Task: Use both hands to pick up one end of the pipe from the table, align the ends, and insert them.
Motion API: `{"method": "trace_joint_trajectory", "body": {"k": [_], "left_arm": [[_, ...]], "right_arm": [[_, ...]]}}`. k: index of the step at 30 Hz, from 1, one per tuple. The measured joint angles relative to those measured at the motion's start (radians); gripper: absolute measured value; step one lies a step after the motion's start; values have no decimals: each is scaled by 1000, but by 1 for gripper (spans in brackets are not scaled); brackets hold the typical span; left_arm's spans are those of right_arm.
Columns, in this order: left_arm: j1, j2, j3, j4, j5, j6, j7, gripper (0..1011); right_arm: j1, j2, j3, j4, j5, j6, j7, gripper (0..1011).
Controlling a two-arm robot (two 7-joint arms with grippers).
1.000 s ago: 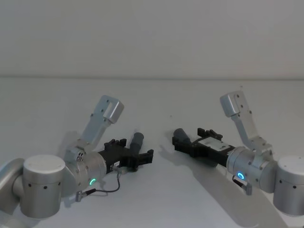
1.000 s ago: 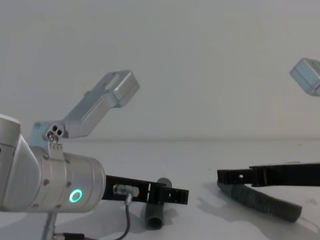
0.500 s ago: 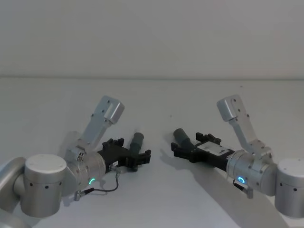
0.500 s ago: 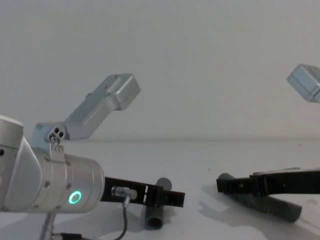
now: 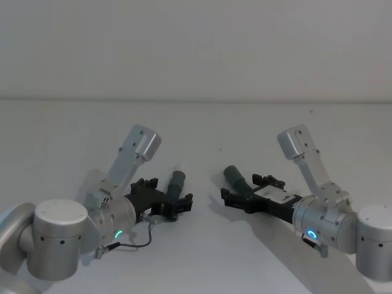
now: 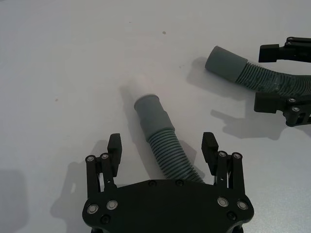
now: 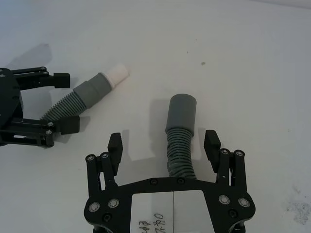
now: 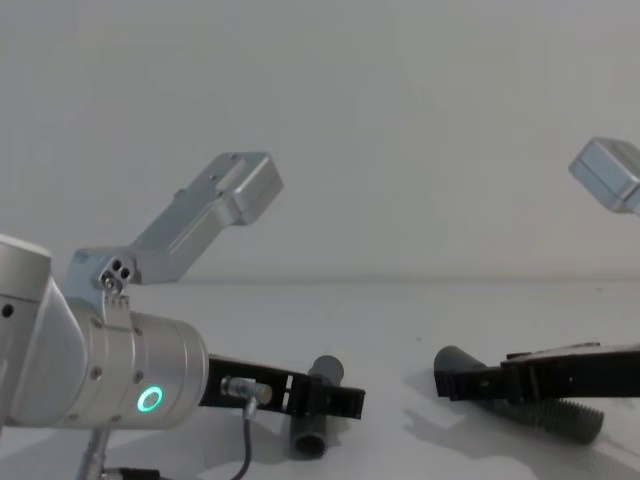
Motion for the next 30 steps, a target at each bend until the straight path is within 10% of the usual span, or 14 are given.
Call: {"method": "trace_joint_trajectory", "body": {"k": [30], "left_arm": [[3,-5,-2,1,26,30,-6,957]], "right_arm": [[7,1,-6,12,-30,-1,13,891]]}}
